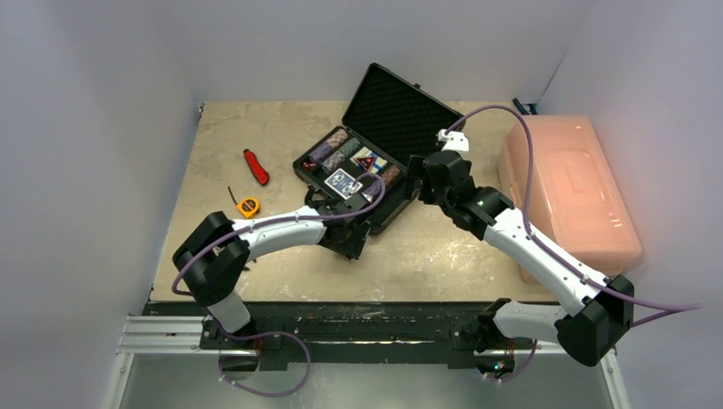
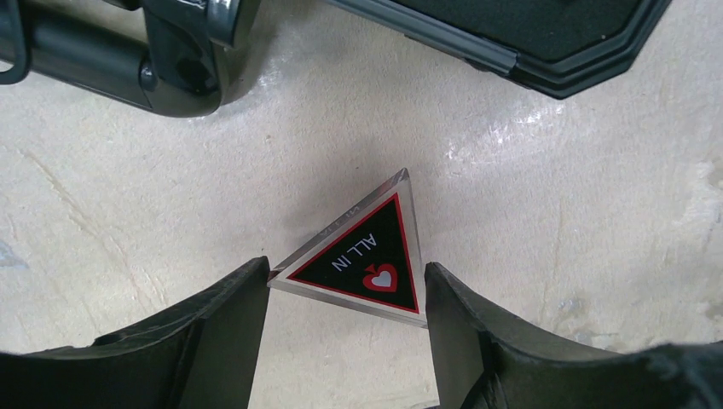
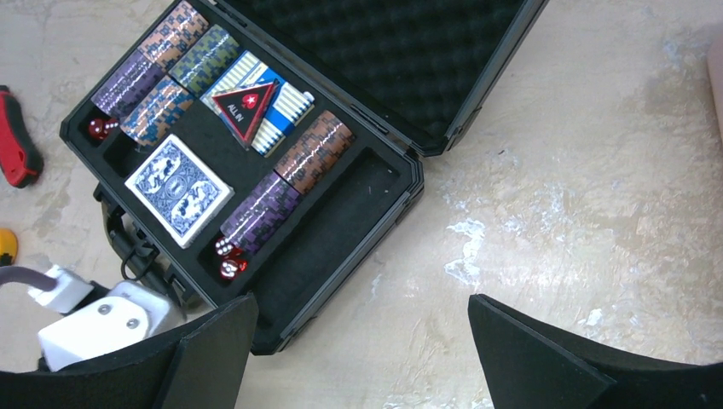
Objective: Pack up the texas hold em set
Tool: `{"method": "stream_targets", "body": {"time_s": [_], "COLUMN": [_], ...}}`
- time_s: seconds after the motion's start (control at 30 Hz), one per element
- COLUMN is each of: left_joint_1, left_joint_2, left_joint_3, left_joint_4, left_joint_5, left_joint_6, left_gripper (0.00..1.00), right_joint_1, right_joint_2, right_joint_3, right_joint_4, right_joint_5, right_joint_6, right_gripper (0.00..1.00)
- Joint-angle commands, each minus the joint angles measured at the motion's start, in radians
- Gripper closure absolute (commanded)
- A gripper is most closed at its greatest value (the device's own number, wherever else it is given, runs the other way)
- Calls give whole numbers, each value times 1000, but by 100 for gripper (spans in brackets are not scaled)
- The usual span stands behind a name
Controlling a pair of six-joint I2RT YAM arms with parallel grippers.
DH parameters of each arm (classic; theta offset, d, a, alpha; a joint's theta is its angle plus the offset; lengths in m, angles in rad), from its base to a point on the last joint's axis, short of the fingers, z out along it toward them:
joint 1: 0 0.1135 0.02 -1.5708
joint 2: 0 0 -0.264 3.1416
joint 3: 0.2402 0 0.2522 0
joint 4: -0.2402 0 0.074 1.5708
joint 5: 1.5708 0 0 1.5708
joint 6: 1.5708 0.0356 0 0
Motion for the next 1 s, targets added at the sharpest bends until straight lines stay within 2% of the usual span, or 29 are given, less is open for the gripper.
{"method": "stream_targets", "body": {"time_s": [0.0,0.37,0.6,0.97], "left_joint_1": [-6,-6,0,97], "left_joint_2": [-74,-161,-180,-140], "left_joint_3": [16,43,112,237], "left_joint_4": [-22,-80,-139,-195], "left_joint_5": [-21,-45,-93,-97], "left_joint_6": [6,-15,-39,-104], "left_gripper": [61,61,62,67], "right_joint_1": [-2,-2,-2,-2], "right_joint_2": [13,10,-12,-67], "right_joint_3": [45,52,47,21], "right_joint_4": [30,27,23,18], "right_joint_5": [-5,-3,26,81], "right_joint_6": [-5,-1,8,32], "right_gripper": [1,1,1,1]}}
